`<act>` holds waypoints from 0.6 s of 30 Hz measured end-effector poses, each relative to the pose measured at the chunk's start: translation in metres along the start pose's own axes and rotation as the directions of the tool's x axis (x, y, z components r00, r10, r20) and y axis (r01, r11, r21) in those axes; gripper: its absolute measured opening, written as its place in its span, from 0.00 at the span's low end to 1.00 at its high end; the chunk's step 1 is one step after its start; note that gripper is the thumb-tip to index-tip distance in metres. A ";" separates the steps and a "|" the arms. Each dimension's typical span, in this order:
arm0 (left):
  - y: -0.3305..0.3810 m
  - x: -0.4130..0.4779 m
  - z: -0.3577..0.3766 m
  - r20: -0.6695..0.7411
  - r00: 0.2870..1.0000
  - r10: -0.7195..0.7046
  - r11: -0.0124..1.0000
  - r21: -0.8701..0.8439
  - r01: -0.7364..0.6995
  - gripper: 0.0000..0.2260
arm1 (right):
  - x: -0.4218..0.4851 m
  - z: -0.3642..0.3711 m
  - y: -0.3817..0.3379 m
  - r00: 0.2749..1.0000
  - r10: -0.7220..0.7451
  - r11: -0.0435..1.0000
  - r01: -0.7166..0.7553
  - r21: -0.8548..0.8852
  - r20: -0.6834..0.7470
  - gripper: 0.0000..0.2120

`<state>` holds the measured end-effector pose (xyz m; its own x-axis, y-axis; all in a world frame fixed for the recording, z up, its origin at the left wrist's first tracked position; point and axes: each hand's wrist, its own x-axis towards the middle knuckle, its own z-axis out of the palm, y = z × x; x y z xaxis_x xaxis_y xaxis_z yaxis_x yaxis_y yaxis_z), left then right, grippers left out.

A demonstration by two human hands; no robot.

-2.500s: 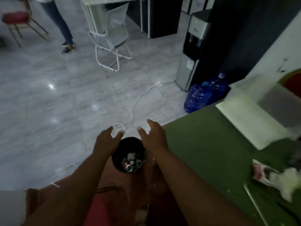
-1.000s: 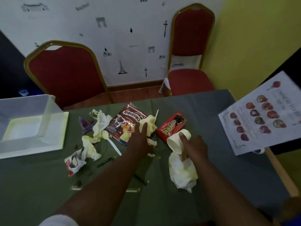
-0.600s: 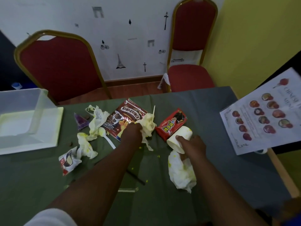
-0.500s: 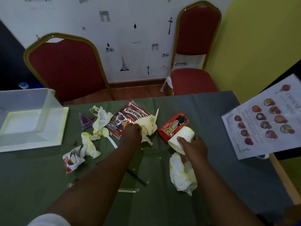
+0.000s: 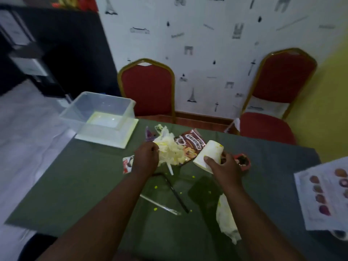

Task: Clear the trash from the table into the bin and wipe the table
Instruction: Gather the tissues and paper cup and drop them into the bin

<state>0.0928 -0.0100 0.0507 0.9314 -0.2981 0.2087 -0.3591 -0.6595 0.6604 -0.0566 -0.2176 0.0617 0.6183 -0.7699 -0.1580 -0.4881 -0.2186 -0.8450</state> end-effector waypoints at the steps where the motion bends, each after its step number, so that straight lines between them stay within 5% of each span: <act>1: -0.010 -0.009 -0.023 -0.054 0.998 -0.033 0.999 -0.012 0.032 0.04 | -0.007 0.013 -0.010 0.997 -0.052 0.999 0.053 -0.005 0.059 0.31; 11: -0.118 -0.114 -0.195 -0.437 0.860 -0.262 0.952 0.026 0.304 0.05 | -0.098 0.136 -0.088 0.807 -0.315 0.943 0.328 0.064 0.499 0.26; 18: -0.233 -0.234 -0.296 -0.599 0.614 -0.514 0.800 -0.076 0.595 0.04 | -0.224 0.275 -0.131 0.515 -0.391 0.860 0.499 0.105 0.763 0.24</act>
<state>-0.0242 0.4178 0.0618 0.7923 0.5689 0.2205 0.2718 -0.6527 0.7072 0.0384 0.1480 0.0675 0.9791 0.1468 -0.1405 -0.0470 -0.5091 -0.8594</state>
